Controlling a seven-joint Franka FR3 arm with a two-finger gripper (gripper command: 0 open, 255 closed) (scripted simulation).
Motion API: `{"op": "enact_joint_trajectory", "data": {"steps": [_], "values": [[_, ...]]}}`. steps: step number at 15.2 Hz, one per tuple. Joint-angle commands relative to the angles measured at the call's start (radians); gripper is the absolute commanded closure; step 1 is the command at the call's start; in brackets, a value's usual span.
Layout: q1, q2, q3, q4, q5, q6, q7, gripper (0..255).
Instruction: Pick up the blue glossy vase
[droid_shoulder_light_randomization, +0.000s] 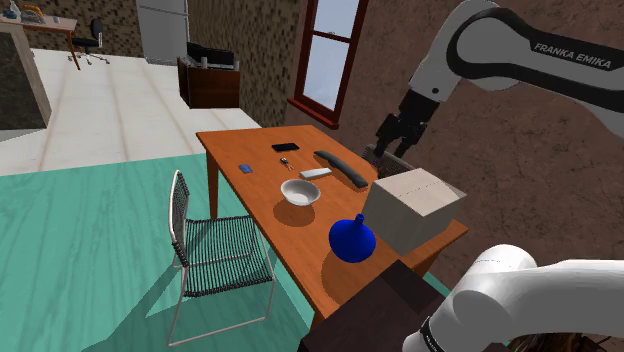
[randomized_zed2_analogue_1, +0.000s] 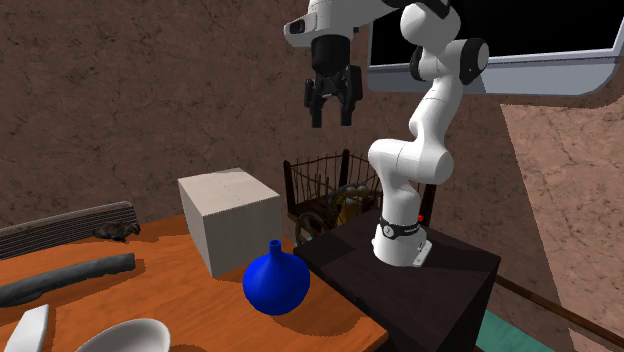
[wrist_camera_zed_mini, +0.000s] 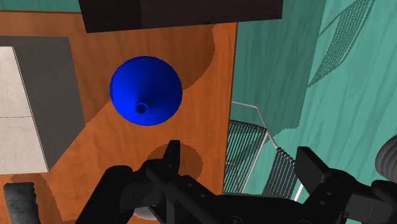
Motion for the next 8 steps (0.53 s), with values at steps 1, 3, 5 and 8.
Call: {"op": "enact_joint_trajectory", "data": {"steps": [1, 3, 5, 8], "values": [[0.000, 0.000, 0.000, 0.000, 0.000, 0.000, 0.000, 0], [-0.008, 0.016, -0.005, -0.049, -0.015, 0.054, -0.011, 0], [-0.017, 0.037, -0.011, -0.094, -0.030, 0.110, -0.022, 0], [-0.030, 0.077, -0.020, -0.154, -0.052, 0.196, -0.037, 0]]}}
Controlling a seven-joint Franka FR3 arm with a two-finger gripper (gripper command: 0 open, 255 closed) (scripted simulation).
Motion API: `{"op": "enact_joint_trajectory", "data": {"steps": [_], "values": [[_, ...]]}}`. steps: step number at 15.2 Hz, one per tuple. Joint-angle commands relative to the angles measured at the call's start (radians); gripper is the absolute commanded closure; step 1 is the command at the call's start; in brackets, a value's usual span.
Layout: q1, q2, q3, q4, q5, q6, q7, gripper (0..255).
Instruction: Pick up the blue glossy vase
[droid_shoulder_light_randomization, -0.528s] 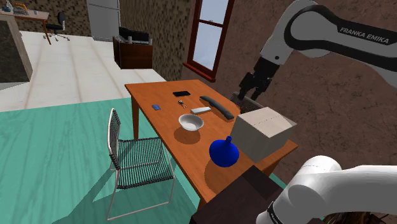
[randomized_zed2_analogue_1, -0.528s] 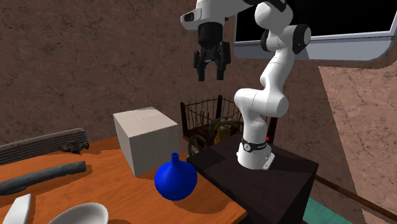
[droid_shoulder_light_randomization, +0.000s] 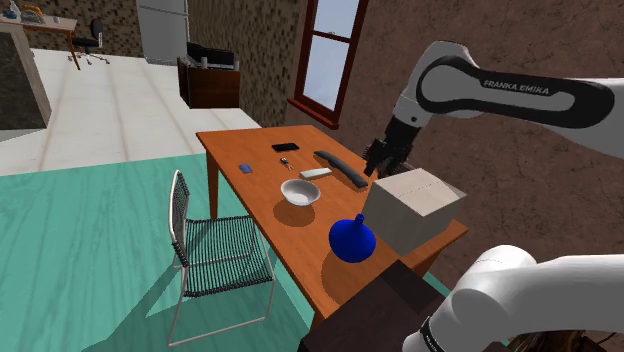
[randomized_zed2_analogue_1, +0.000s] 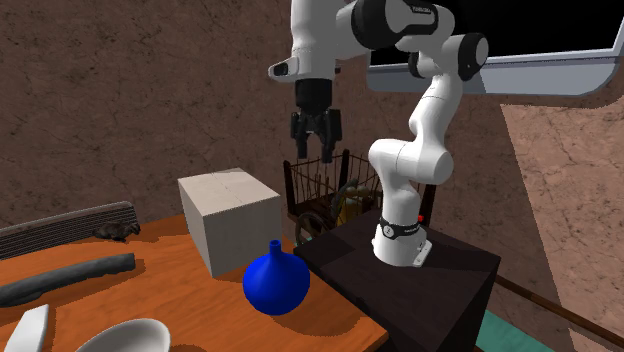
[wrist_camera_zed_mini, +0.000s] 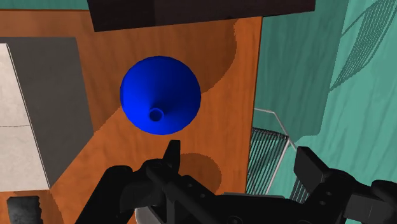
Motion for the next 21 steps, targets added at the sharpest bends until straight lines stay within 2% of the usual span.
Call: {"op": "enact_joint_trajectory", "data": {"steps": [1, 9, 16, 21], "values": [[-0.008, 0.032, -0.005, -0.032, -0.014, 0.056, -0.008, 0], [-0.046, 0.209, -0.039, -0.138, -0.073, 0.303, -0.040, 0], [-0.080, 0.430, -0.074, -0.167, -0.121, 0.526, -0.061, 0], [-0.082, 0.505, -0.082, -0.187, -0.121, 0.618, -0.067, 0]]}}
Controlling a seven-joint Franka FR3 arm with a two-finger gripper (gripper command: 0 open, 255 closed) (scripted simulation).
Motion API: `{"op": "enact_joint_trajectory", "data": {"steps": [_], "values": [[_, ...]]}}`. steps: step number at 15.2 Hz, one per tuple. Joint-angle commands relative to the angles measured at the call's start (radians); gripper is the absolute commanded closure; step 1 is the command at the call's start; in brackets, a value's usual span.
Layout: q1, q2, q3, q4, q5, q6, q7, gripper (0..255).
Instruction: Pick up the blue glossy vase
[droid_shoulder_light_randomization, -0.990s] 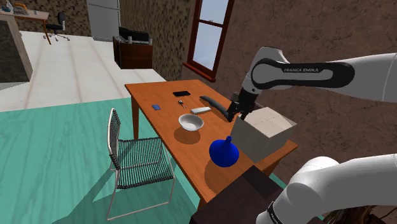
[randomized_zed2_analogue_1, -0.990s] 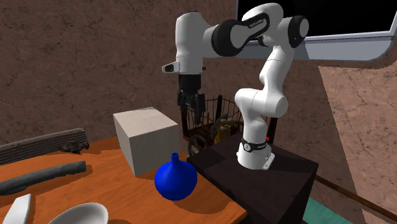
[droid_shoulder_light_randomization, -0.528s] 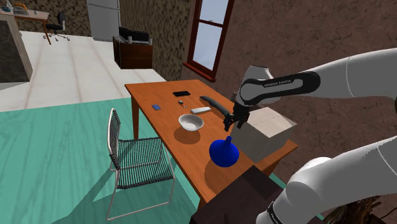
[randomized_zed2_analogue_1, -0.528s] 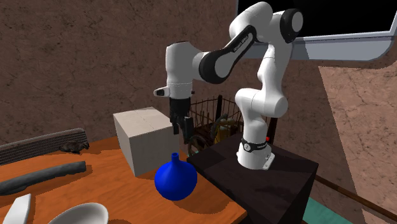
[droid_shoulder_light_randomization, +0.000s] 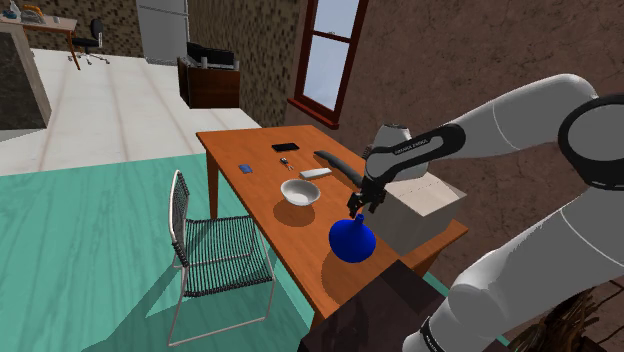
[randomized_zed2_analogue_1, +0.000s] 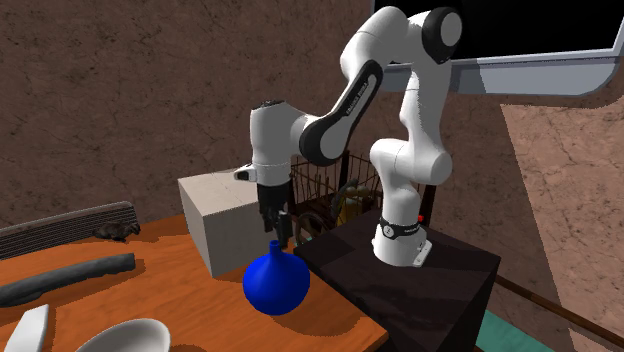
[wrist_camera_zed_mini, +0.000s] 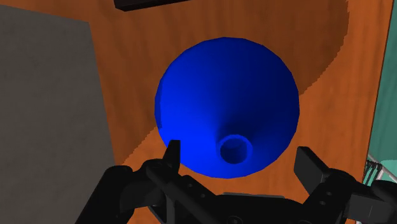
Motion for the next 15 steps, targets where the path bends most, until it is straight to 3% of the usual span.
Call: {"op": "enact_joint_trajectory", "data": {"steps": [1, 5, 6, 15], "values": [[0.000, 0.023, -0.003, -0.010, 0.002, 0.033, -0.004, 0], [0.002, 0.055, -0.005, -0.021, 0.007, 0.075, -0.008, 0], [0.002, 0.054, -0.006, -0.020, 0.007, 0.074, -0.009, 255], [0.002, 0.055, -0.005, -0.021, 0.008, 0.075, -0.008, 255]]}}
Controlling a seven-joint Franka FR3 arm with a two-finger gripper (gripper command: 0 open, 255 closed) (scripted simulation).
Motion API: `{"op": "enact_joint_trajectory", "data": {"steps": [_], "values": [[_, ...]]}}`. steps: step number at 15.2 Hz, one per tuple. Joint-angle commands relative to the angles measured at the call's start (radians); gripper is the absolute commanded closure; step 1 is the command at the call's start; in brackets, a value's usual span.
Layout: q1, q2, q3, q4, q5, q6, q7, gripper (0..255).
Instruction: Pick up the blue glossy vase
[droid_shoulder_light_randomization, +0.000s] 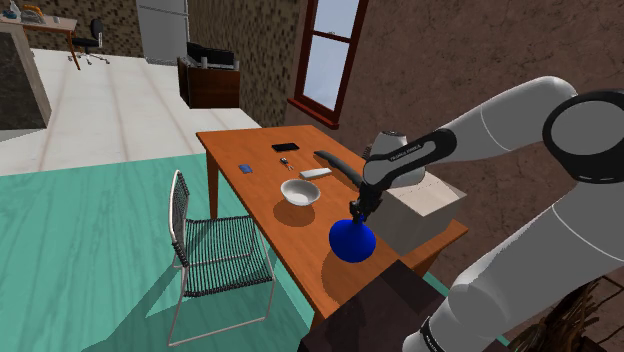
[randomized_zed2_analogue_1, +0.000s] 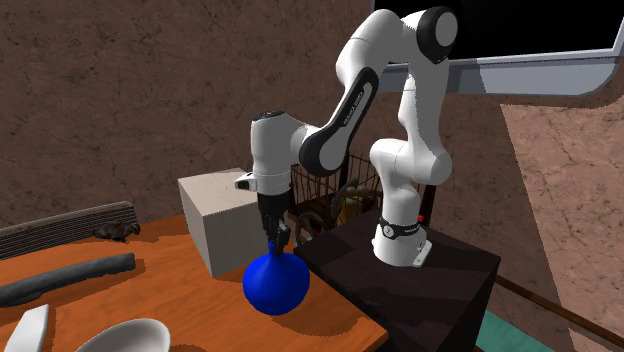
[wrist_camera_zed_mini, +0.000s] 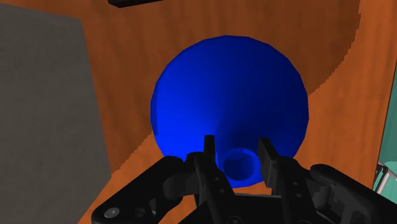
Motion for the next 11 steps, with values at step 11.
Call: {"op": "enact_joint_trajectory", "data": {"steps": [11], "values": [[-0.005, -0.119, 0.011, 0.057, -0.015, -0.179, 0.014, 255]]}}
